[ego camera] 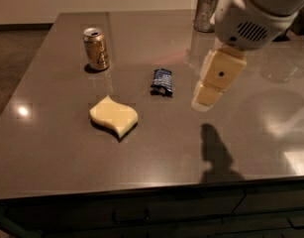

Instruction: Pick sponge

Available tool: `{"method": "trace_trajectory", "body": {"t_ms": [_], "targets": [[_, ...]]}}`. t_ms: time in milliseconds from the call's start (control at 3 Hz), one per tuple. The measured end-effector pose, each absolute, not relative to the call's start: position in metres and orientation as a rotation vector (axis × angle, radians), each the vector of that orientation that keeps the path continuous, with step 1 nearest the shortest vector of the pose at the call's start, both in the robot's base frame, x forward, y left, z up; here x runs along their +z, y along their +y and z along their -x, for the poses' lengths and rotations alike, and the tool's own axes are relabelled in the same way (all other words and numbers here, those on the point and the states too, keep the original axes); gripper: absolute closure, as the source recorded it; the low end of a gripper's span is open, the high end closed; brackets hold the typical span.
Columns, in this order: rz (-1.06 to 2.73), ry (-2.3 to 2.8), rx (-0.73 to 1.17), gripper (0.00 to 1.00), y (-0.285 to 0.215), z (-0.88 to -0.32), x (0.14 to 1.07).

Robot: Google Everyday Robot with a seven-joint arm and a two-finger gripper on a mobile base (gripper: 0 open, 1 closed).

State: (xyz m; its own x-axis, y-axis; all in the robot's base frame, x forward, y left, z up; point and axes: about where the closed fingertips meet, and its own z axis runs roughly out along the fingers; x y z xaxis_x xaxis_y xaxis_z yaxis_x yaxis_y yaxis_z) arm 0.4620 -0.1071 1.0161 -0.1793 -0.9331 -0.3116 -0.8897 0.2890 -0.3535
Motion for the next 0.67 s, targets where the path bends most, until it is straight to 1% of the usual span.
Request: {"method": "trace_trajectory", "body": {"t_ms": [667], "targets": [[1.639,2.194,0.049,0.00,-0.043,-0.497,0.939]]}}
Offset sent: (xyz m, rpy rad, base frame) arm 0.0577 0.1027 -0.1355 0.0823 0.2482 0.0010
